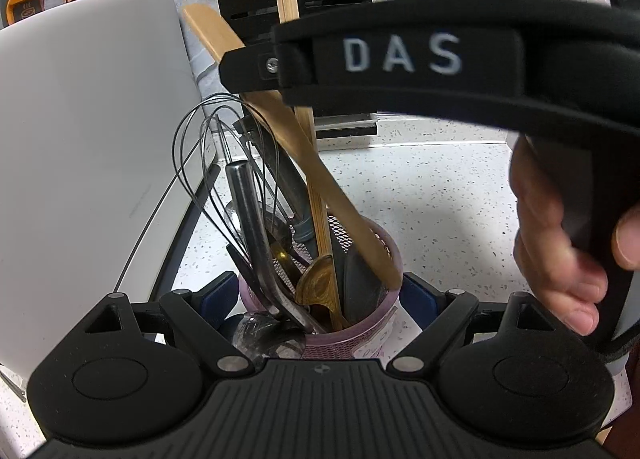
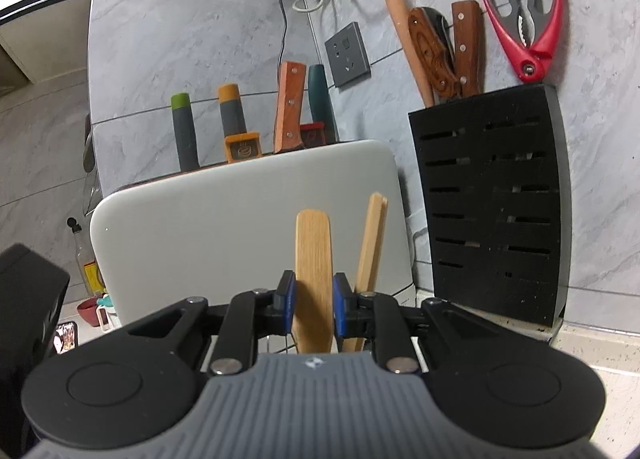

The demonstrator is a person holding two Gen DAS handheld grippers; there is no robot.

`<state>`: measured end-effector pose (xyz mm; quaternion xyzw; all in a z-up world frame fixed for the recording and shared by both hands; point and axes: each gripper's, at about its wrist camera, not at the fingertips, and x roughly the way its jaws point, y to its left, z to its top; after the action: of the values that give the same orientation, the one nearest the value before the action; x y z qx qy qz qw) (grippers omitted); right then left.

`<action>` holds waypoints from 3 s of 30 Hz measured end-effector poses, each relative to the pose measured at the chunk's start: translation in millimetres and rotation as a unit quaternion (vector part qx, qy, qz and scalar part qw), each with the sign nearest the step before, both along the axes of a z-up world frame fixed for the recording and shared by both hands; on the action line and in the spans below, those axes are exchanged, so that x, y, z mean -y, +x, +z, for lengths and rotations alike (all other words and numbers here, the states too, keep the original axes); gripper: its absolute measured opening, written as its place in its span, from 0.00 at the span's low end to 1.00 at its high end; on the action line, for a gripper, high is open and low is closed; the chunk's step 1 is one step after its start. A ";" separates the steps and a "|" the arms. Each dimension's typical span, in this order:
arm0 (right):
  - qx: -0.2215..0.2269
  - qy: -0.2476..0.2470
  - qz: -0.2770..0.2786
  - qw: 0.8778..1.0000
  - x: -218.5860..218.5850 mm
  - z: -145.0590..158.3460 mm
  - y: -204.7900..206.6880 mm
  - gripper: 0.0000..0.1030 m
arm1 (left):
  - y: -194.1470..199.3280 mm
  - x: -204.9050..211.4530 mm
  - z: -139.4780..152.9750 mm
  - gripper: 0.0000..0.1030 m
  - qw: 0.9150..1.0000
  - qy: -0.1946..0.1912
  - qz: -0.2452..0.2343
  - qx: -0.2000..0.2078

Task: Organize utensils

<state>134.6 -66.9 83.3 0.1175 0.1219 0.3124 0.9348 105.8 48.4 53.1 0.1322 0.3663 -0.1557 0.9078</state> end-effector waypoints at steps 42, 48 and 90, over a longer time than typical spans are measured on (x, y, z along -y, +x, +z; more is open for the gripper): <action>-0.035 -0.056 0.057 0.996 30.9 -19.8 -43.0 0.00 | -0.5 -0.8 0.8 0.98 1.000 -0.002 -0.001 0.000; -0.068 -0.064 0.043 0.995 34.1 -22.2 -34.6 0.03 | -1.8 -2.1 0.1 0.98 1.000 -0.003 -0.002 0.002; -0.164 -0.164 0.096 0.968 66.8 -52.1 -45.4 0.41 | -16.6 -0.1 -1.4 1.00 0.999 0.007 -0.005 0.042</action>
<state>89.2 -133.8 31.2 0.0001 0.3342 0.3526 0.8741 89.2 48.5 51.7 0.1465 0.3283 -0.1521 0.9207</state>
